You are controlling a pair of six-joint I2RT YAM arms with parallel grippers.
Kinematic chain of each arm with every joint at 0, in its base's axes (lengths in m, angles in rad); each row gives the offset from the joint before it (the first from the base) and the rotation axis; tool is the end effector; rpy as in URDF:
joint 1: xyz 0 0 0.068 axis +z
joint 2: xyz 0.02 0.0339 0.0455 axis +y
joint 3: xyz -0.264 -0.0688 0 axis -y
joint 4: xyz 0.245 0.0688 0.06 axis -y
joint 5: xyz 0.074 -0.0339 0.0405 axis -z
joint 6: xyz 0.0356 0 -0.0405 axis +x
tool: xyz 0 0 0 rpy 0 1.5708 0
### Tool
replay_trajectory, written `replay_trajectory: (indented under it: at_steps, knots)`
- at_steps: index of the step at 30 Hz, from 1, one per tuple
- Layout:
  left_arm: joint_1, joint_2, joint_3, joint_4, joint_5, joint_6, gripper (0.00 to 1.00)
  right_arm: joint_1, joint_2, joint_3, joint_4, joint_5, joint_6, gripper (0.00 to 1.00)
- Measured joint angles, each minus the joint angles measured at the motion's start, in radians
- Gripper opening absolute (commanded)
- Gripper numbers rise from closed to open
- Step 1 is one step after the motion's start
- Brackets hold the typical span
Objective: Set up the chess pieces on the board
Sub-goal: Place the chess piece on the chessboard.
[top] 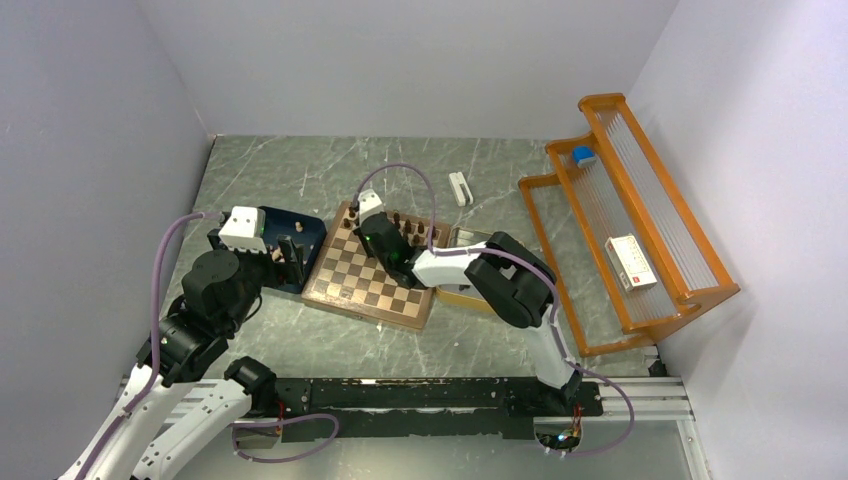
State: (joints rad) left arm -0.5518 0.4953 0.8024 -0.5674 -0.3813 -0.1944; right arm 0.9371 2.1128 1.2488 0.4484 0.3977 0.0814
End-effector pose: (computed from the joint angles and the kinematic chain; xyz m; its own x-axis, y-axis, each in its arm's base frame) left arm 0.0977 -0.0446 0.3427 -0.2499 -0.0567 -0.9666 0.1346 0.9866 -0.0927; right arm 0.2827 0.3614 0.1492 -0.2816 -0.2567 -0.9246 -0.5119 0.8552 -0.0815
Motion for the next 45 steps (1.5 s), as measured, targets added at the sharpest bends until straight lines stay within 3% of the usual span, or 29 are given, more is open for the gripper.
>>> replay_trajectory:
  at_steps: [27, 45]
  knots:
    - [0.000, 0.000, 0.000, 0.000, 0.000, 0.001, 0.92, -0.016, 0.023, 0.034, -0.016, 0.018, 0.001, 0.13]
    - [0.000, 0.002, 0.000, 0.000, 0.000, 0.001, 0.92, -0.022, 0.022, 0.034, -0.048, 0.007, -0.003, 0.27]
